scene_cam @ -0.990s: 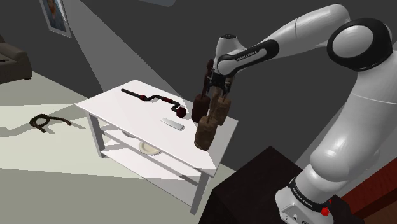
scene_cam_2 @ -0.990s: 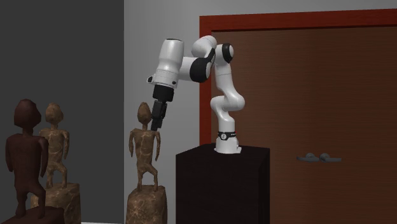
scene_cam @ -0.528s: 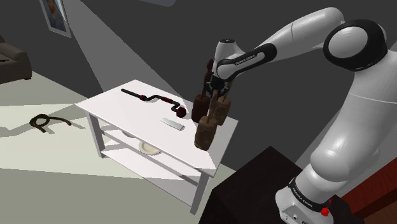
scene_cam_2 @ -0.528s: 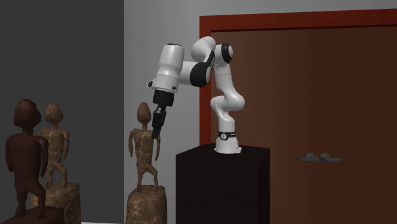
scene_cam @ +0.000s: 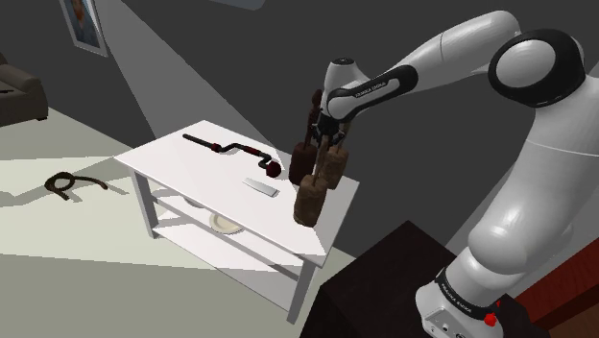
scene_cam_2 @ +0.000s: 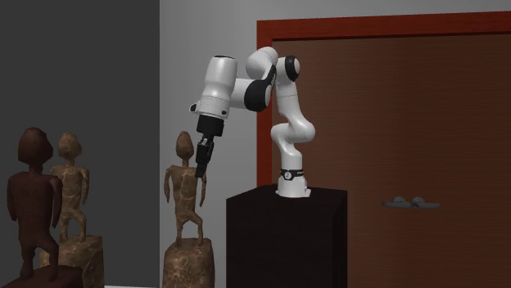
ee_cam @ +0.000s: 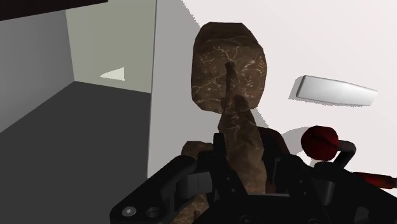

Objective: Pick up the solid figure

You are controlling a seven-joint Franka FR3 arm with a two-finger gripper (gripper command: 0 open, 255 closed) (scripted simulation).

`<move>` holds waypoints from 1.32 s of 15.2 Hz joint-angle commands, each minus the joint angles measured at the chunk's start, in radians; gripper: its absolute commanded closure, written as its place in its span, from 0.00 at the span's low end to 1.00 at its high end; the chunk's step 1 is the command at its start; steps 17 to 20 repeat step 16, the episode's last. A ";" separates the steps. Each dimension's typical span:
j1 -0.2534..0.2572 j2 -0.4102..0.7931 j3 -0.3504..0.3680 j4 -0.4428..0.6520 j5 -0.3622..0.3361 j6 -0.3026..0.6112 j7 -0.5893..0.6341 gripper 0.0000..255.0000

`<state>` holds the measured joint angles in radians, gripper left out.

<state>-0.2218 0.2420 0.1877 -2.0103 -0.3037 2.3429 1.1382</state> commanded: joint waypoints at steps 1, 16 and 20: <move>-0.001 -0.012 0.003 0.006 0.007 -0.015 -0.007 1.00; -0.005 -0.091 0.015 0.085 0.057 -0.167 -0.060 1.00; -0.005 -0.091 0.015 0.085 0.057 -0.167 -0.060 1.00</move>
